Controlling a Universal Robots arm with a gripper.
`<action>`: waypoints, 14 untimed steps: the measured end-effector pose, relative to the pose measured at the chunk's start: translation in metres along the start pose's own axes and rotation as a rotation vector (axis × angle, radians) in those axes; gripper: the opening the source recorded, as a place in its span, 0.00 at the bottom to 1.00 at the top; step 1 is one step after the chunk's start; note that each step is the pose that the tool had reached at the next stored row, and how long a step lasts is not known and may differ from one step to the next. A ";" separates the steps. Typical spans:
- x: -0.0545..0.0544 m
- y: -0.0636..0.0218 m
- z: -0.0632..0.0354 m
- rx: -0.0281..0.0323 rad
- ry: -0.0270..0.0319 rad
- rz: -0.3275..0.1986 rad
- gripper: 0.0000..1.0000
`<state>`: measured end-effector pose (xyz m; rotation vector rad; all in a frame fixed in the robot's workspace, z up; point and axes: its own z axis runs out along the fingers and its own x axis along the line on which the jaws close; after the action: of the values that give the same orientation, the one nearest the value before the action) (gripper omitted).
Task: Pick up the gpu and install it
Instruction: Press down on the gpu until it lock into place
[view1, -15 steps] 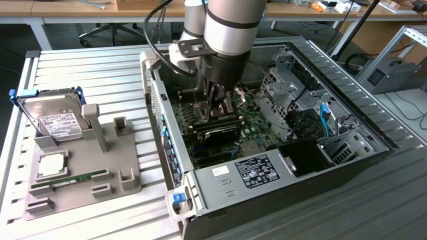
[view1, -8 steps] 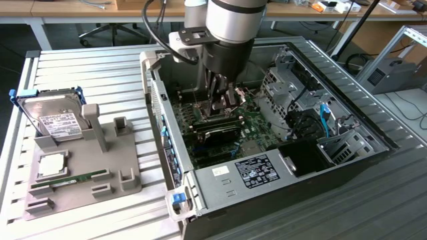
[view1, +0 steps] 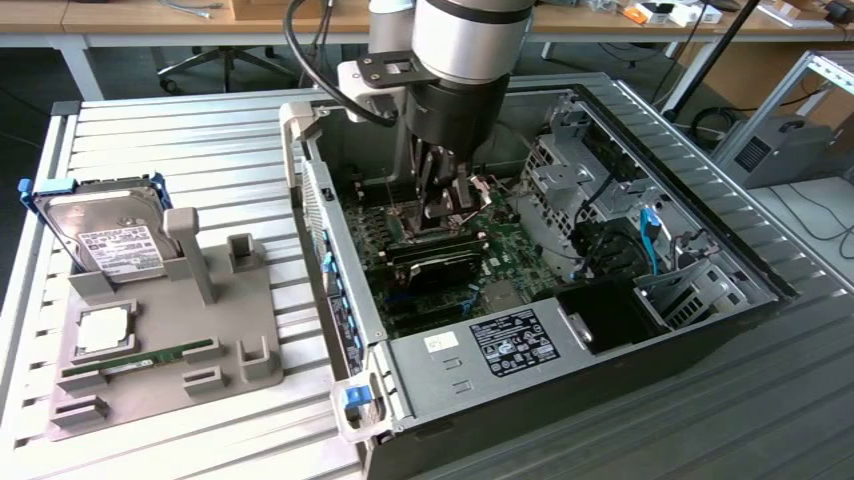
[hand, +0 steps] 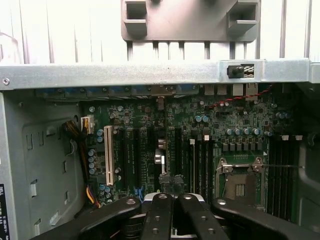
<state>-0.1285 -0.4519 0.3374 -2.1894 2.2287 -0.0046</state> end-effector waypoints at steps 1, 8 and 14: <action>0.000 0.0000 0.0000 0.0000 0.0000 0.000 0.11; 0.000 -0.0042 0.0000 -0.0001 0.0001 0.000 0.11; 0.000 -0.0173 0.0003 0.0000 0.0000 0.000 0.11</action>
<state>-0.1112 -0.4519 0.3374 -2.1893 2.2288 -0.0046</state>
